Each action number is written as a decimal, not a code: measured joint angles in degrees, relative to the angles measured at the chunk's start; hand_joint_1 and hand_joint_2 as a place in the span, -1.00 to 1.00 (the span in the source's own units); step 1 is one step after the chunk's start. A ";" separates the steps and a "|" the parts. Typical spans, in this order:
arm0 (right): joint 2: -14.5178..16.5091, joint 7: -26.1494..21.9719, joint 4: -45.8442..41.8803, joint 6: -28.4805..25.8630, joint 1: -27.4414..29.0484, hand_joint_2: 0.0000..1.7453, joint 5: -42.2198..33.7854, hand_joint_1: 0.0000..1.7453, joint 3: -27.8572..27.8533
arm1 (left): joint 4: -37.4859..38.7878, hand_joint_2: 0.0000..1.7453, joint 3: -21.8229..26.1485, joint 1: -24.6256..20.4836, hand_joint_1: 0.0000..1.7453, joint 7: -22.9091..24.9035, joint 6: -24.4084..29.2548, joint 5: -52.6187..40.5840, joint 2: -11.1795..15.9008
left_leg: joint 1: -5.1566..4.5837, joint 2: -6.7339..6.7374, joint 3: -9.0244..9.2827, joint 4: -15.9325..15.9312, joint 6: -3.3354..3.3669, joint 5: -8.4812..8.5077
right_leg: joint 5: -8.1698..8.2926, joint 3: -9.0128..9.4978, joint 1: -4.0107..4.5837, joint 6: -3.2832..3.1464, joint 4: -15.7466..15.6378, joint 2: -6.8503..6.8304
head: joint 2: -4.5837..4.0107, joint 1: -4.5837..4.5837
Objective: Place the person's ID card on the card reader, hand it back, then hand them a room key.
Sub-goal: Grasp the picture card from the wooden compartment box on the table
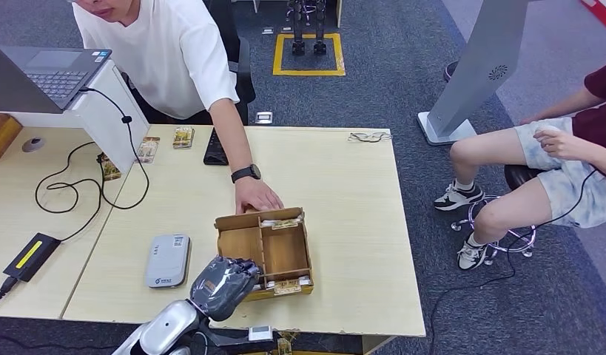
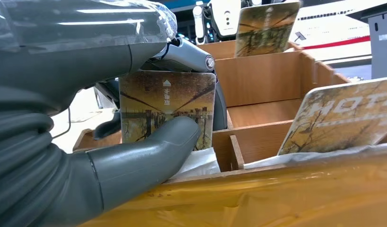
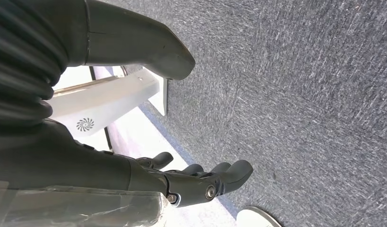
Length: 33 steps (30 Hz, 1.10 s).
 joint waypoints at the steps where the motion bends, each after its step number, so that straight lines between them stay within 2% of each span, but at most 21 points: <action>1: 0.00 0.00 -0.01 0.01 0.00 1.00 0.00 -1.00 0.00 | -0.02 1.00 0.00 0.13 1.00 0.21 0.34 -0.26 -0.04 | 0.00 0.00 0.00 0.00 0.00 0.00 | 0.00 0.00 0.00 0.00 0.00 0.00 | 0.00 0.00; 25: 0.00 -0.30 -0.02 0.04 0.21 1.00 0.00 -1.00 -0.01 | -1.58 1.00 0.00 2.79 1.00 -0.47 3.85 -1.07 -1.00 | 0.00 0.00 -0.02 0.00 0.00 0.00 | -0.01 -0.03 0.00 0.00 0.00 -0.01 | 0.00 0.00; 33: 0.00 -0.54 -0.04 0.09 0.34 1.00 0.00 -1.00 -0.02 | -2.96 1.00 0.23 3.73 1.00 -0.51 7.68 -1.87 -2.35 | 0.00 0.00 -0.04 0.00 0.00 0.00 | 0.00 -0.06 0.00 0.00 0.00 0.00 | 0.00 0.00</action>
